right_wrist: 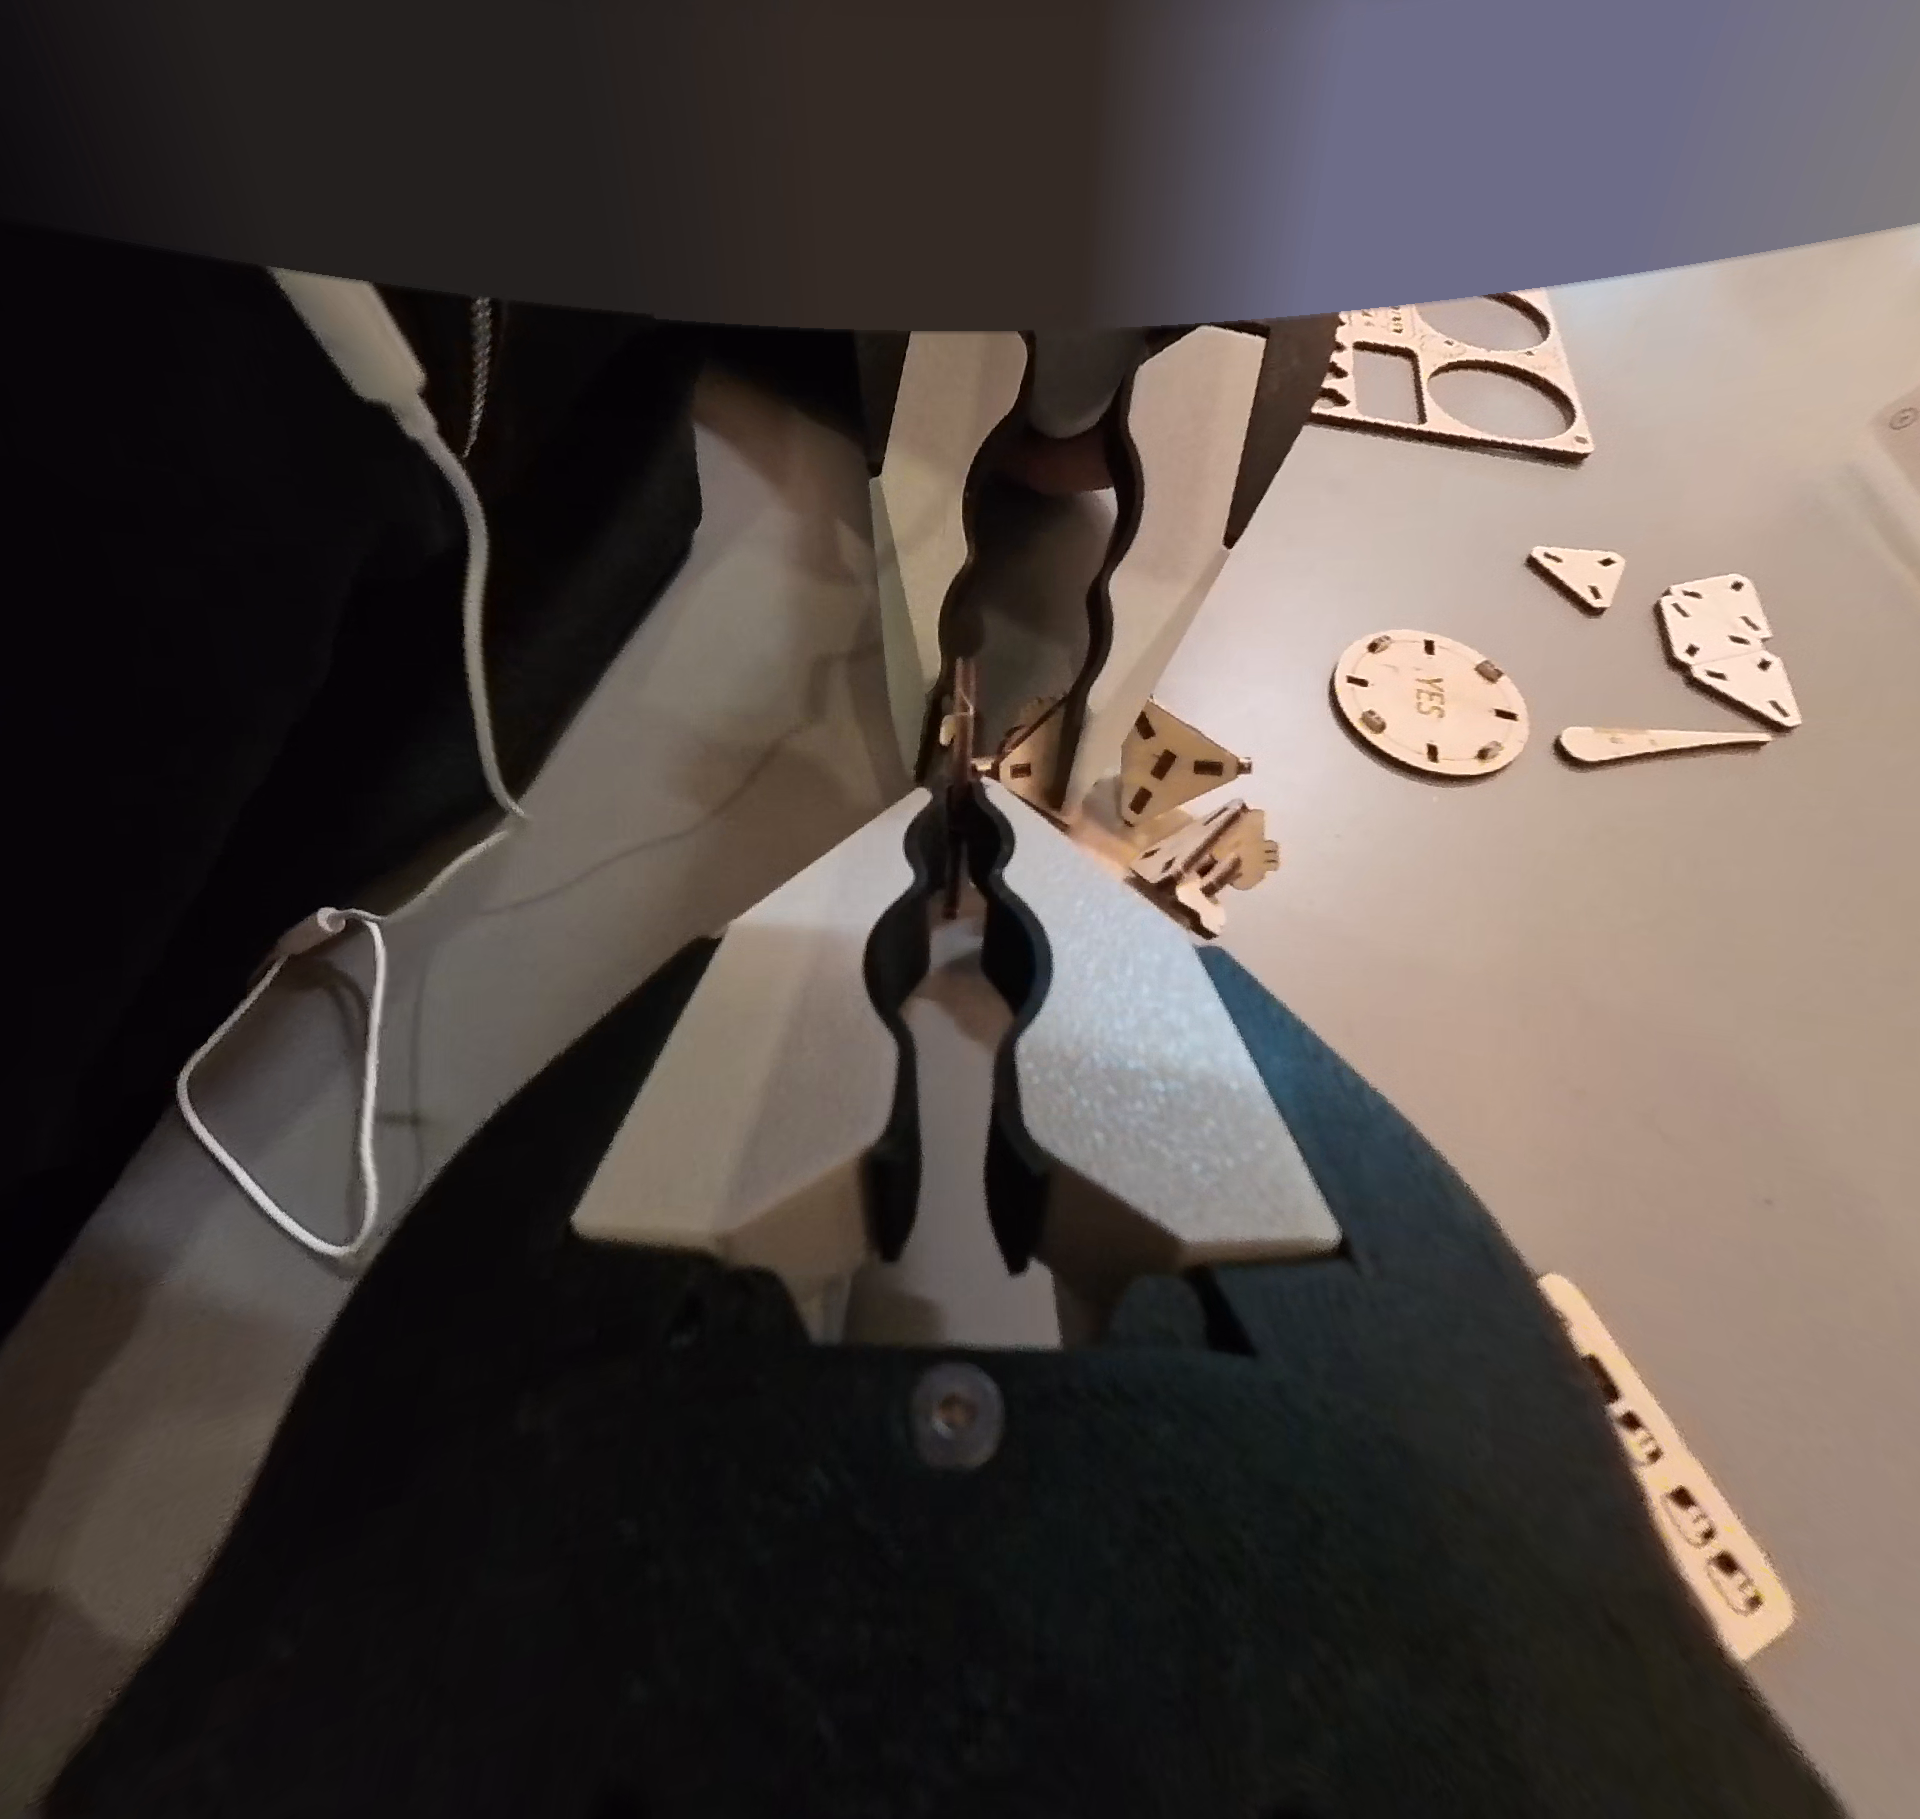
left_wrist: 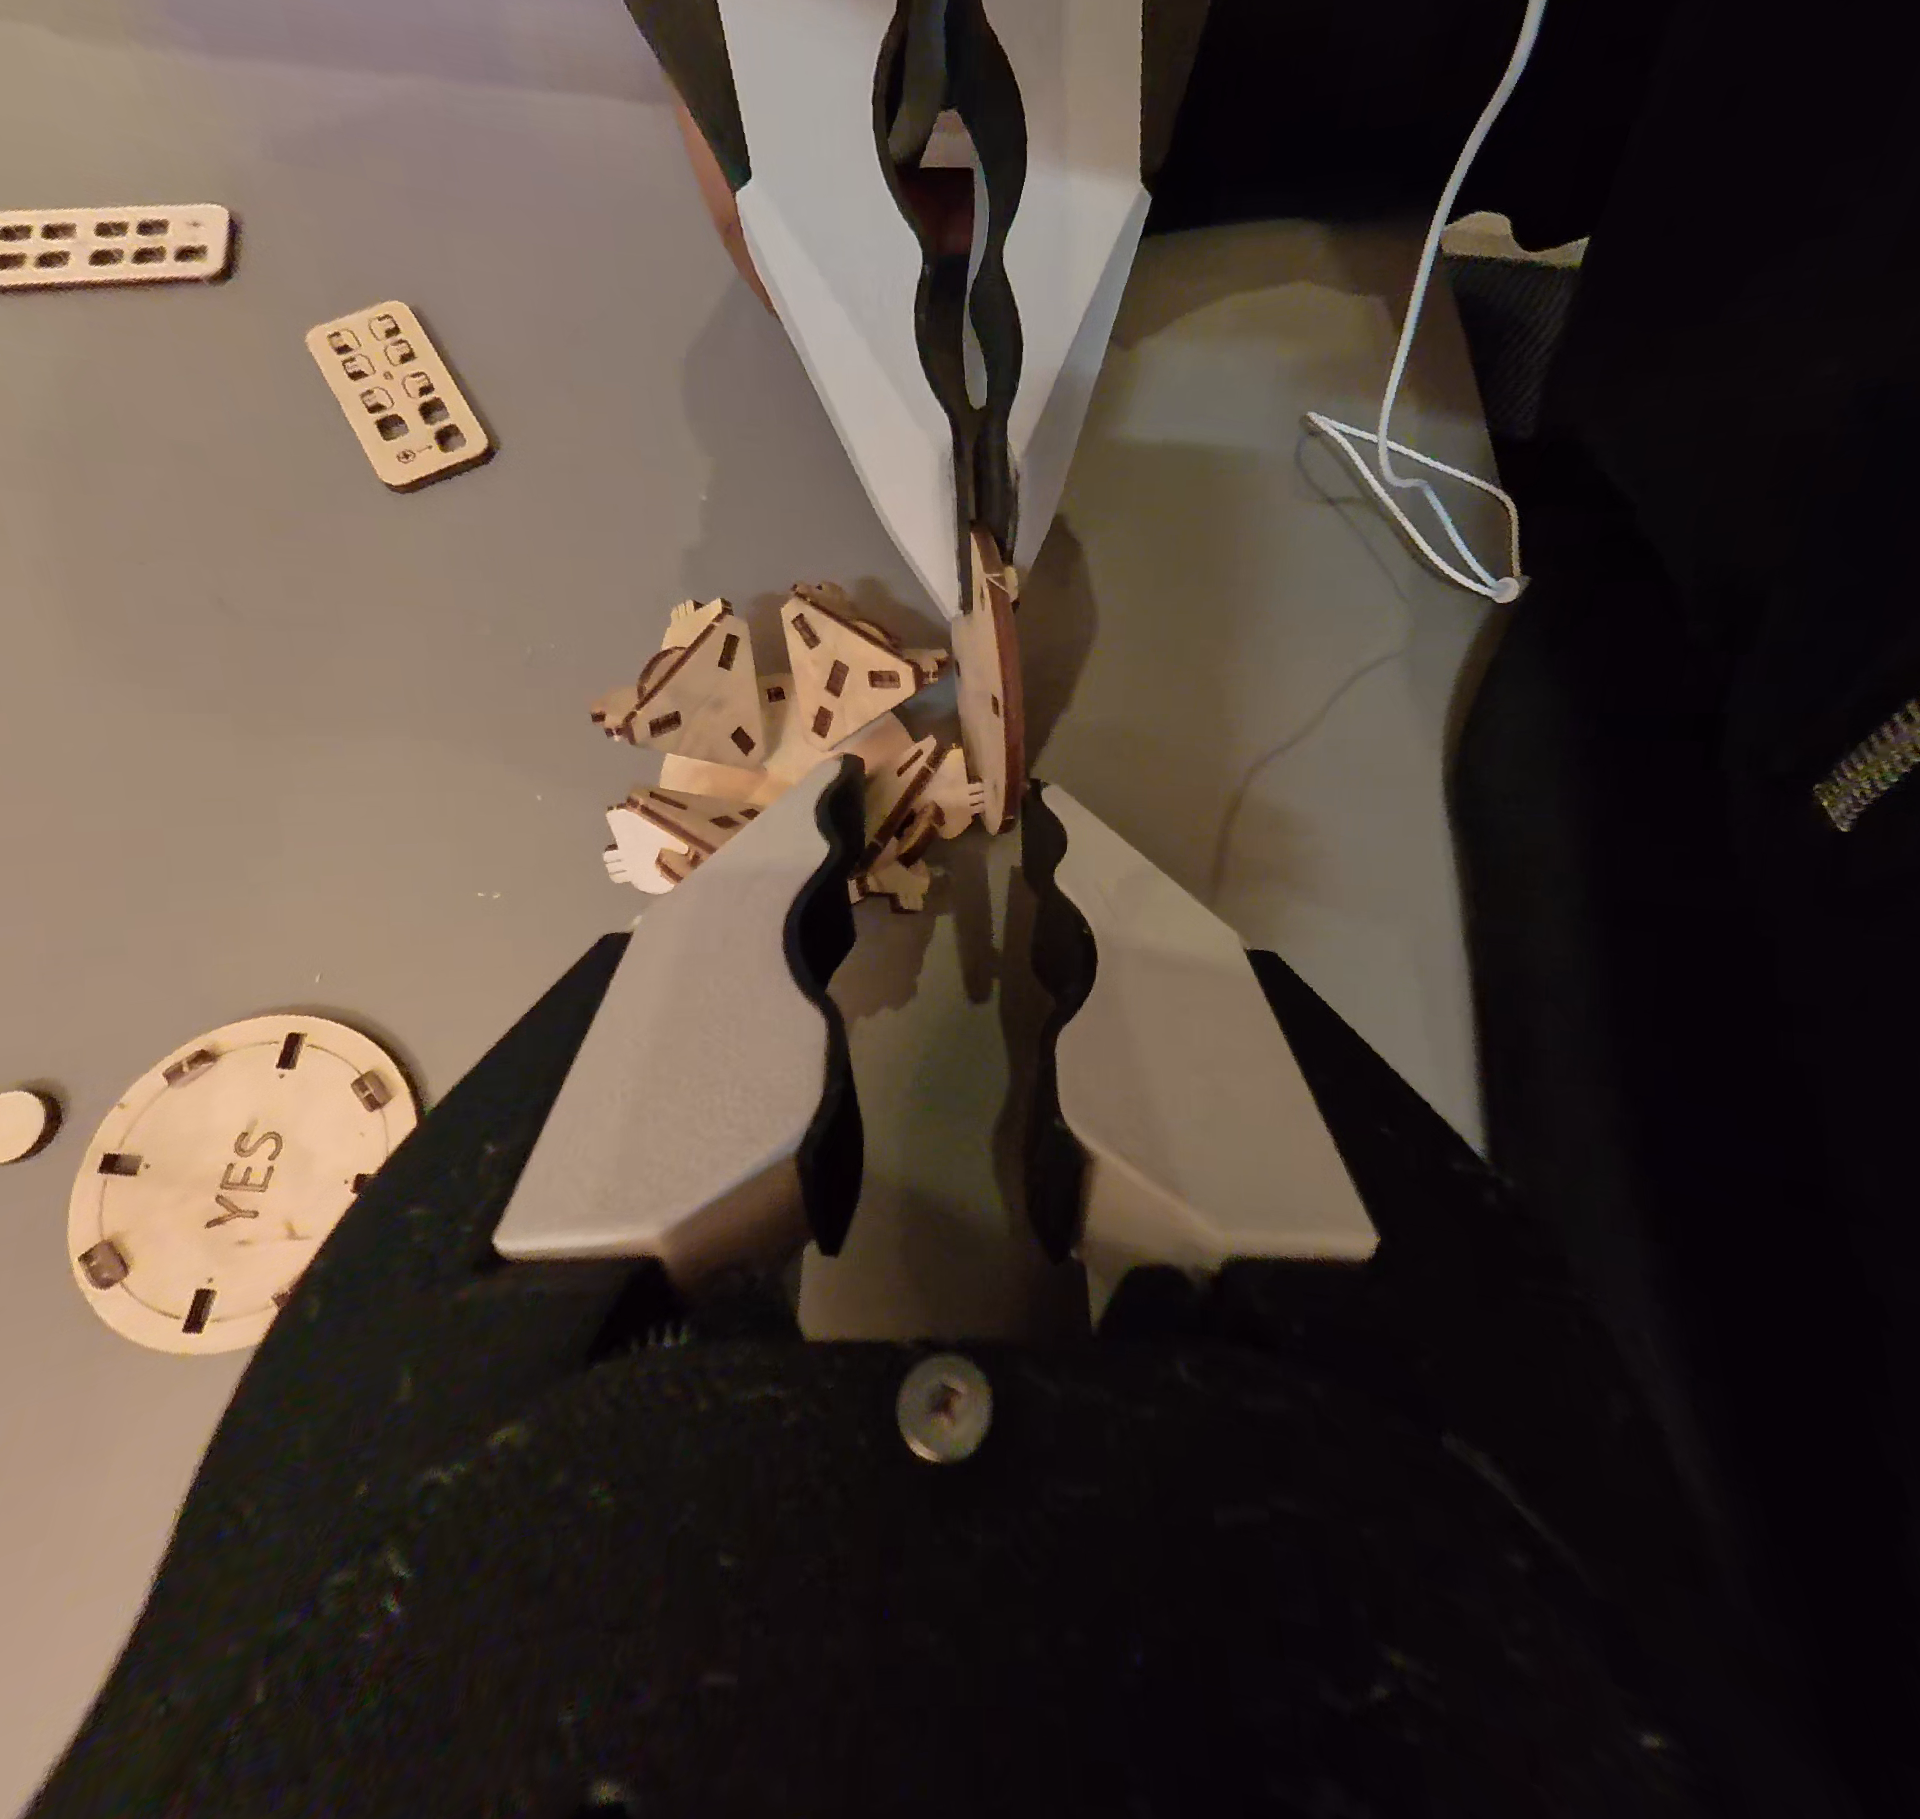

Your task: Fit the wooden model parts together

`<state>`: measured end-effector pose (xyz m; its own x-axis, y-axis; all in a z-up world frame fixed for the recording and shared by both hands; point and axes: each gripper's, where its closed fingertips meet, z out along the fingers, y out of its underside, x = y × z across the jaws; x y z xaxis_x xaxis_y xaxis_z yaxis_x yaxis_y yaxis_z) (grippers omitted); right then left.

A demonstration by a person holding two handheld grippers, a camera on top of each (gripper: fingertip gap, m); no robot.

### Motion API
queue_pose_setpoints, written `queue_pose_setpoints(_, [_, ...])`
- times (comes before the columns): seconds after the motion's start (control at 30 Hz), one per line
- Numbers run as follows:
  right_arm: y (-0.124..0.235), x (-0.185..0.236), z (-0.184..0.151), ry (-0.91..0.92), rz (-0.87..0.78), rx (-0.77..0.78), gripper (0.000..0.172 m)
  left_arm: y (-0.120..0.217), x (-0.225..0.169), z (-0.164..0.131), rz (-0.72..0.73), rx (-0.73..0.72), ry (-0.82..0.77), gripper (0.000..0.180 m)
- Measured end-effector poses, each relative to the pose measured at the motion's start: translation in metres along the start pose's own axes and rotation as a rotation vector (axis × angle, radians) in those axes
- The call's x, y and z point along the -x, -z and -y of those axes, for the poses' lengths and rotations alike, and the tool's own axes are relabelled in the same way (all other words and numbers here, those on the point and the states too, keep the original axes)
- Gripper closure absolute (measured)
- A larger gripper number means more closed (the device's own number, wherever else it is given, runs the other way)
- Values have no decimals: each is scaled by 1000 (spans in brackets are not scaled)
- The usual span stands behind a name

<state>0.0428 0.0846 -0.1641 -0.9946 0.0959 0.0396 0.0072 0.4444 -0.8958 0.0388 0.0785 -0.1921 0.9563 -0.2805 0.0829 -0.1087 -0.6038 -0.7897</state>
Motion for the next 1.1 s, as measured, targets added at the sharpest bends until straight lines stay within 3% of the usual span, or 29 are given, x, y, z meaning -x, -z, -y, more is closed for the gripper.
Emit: queue_pose_setpoints(1.1, [2, -2, -2, 96, -33, -2, 170, -1, 1, 1, -51, -1, -17, 157])
